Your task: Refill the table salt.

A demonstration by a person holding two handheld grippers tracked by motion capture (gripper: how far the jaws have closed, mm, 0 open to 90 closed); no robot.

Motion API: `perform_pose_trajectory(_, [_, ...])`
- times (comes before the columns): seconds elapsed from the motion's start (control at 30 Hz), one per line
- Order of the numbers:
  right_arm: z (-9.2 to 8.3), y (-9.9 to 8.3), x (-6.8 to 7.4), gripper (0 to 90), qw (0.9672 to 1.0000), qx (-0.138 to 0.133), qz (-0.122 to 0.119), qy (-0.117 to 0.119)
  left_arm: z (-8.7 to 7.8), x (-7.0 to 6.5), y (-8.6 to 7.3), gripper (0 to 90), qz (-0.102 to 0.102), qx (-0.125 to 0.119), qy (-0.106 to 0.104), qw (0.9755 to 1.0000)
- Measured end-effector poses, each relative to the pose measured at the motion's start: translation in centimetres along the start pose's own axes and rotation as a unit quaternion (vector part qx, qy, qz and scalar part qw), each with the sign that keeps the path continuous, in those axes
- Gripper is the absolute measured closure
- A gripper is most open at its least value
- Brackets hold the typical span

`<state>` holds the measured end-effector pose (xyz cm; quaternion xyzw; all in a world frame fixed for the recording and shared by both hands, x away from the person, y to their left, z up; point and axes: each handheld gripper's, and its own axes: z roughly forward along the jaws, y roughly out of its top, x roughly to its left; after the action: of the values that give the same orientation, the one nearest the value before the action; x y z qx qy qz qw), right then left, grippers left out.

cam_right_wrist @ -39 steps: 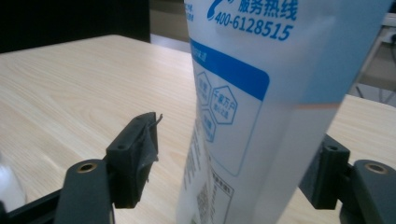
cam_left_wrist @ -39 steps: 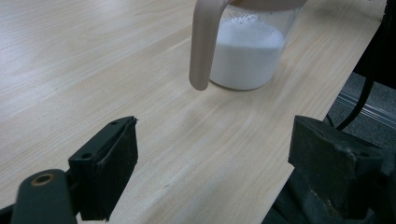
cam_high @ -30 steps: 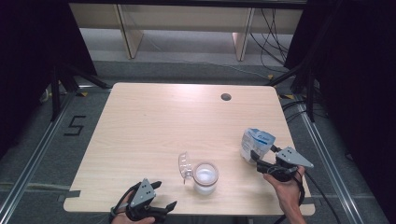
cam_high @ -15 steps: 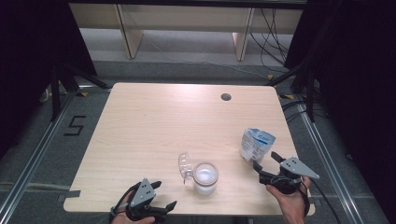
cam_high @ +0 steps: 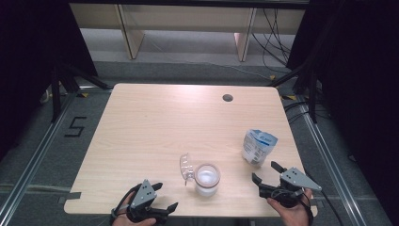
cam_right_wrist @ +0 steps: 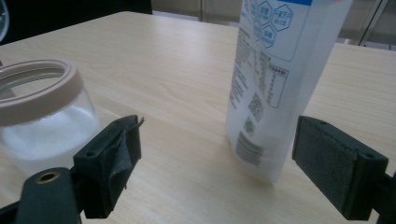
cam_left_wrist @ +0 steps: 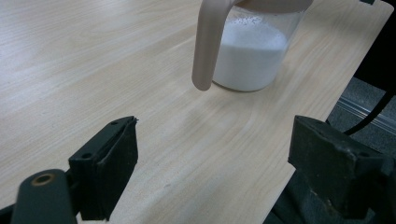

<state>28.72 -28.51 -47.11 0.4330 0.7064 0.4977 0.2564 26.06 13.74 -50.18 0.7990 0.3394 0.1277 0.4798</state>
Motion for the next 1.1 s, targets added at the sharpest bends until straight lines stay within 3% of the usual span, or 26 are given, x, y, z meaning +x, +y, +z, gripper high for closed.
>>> perform_pose_trajectory(0.03, [-0.1, 0.0, -0.1, 16.6, 0.9999, 0.003, -0.015, 0.0, -0.1, 0.1, 0.0, 15.4, 0.002, 0.002, 0.0, 1.0])
perform_pose_trajectory(0.2, [-0.3, -0.2, 0.5, 17.0, 0.9992, 0.011, -0.035, 0.012, -0.2, 0.1, 0.2, 15.4, 0.004, 0.001, 0.002, 1.0])
perform_pose_trajectory(0.23, [-0.3, -0.3, 0.7, 17.0, 0.9994, 0.013, -0.028, 0.012, -0.1, 0.2, 0.3, 15.4, 0.008, 0.0, 0.001, 1.0])
perform_pose_trajectory(0.3, [-0.4, -0.5, 1.0, 17.1, 0.9991, 0.02, -0.036, 0.011, -0.2, 0.3, 0.4, 15.4, 0.01, 0.007, 0.003, 0.9999])
perform_pose_trajectory(0.37, [-0.4, -0.6, 1.1, 17.1, 0.9989, 0.023, -0.038, 0.018, -0.1, 0.1, 0.4, 15.4, -0.006, -0.001, 0.0, 1.0])
perform_pose_trajectory(0.4, [-0.3, -0.7, 1.1, 17.1, 0.9985, 0.022, -0.041, 0.029, -0.1, 0.1, 0.5, 15.4, -0.007, 0.001, 0.001, 1.0])
perform_pose_trajectory(0.57, [-0.5, -0.9, 1.6, 17.7, 0.998, 0.028, -0.043, 0.036, -0.2, 0.3, 0.7, 15.6, -0.005, 0.0, -0.002, 1.0])
perform_pose_trajectory(0.6, [-0.8, -1.0, 2.0, 17.7, 0.9985, 0.036, -0.026, 0.032, -0.2, 0.3, 0.7, 15.6, -0.002, 0.001, -0.002, 1.0])
perform_pose_trajectory(0.63, [-0.7, -1.0, 1.9, 17.7, 0.9978, 0.033, -0.038, 0.043, -0.2, 0.3, 0.8, 15.6, -0.005, -0.003, -0.002, 1.0])
perform_pose_trajectory(0.67, [-0.8, -1.0, 2.0, 17.8, 0.9975, 0.035, -0.044, 0.043, -0.3, 0.3, 0.8, 15.6, -0.001, 0.004, 0.001, 1.0])
perform_pose_trajectory(0.73, [-0.9, -1.1, 2.2, 17.8, 0.9972, 0.035, -0.05, 0.043, -0.3, 0.1, 0.8, 15.6, -0.013, -0.001, 0.001, 0.9999])
perform_pose_trajectory(0.77, [-1.0, -1.2, 2.6, 17.8, 0.9979, 0.038, -0.027, 0.045, -0.2, 0.1, 0.8, 15.6, -0.017, -0.006, -0.001, 0.9998])
perform_pose_trajectory(0.87, [-1.1, -1.3, 2.6, 17.9, 0.997, 0.035, -0.046, 0.052, -0.2, 0.1, 0.9, 15.6, -0.014, -0.002, 0.003, 0.9999])
perform_pose_trajectory(1.1, [-1.5, -1.5, 3.0, 17.9, 0.9964, 0.035, -0.05, 0.058, -0.2, 0.2, 0.9, 15.6, -0.017, -0.005, 0.001, 0.9998])
